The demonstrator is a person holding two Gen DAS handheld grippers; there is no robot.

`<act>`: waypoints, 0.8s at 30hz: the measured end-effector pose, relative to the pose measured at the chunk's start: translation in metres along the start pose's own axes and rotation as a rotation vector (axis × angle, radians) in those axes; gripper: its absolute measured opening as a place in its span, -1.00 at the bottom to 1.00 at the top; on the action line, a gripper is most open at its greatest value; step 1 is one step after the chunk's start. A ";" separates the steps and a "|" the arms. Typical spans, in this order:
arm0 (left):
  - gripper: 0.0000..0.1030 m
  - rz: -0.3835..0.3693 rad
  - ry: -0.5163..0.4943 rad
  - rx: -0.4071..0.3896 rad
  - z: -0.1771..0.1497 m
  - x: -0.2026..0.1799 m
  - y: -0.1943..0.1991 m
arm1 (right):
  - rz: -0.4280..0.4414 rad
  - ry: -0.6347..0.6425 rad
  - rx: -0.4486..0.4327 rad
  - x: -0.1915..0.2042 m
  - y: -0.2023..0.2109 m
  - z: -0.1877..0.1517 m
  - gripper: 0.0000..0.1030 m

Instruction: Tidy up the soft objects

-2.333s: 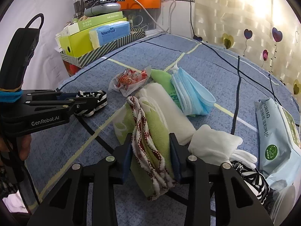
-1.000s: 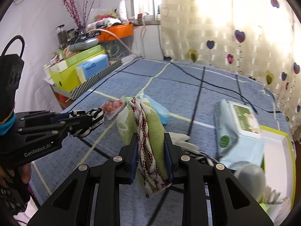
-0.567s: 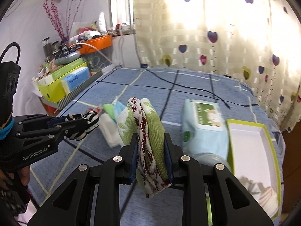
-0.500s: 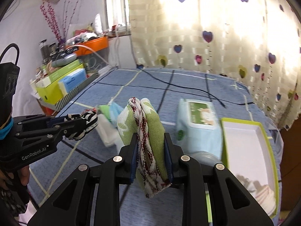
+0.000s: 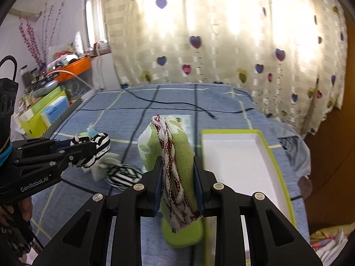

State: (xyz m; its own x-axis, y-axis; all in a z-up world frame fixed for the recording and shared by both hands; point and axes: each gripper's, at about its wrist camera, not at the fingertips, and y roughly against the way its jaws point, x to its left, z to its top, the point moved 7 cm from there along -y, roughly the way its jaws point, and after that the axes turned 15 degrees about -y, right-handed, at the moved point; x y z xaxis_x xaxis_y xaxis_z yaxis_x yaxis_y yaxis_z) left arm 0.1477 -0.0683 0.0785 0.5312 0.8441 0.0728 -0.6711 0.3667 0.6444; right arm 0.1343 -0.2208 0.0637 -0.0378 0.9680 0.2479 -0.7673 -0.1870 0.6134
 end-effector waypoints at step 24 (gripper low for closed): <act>-0.69 -0.186 -0.076 0.050 0.055 -0.090 -0.086 | -0.201 -0.121 0.020 -0.119 -0.009 0.021 -0.50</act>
State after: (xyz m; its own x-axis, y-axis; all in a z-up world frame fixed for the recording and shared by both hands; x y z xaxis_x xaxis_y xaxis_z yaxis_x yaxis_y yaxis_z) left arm 0.1860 -0.1975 0.0584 0.6827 0.7307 0.0049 -0.5320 0.4925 0.6888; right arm 0.1597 -0.3376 0.0445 0.1921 0.9593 0.2069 -0.7386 0.0025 0.6742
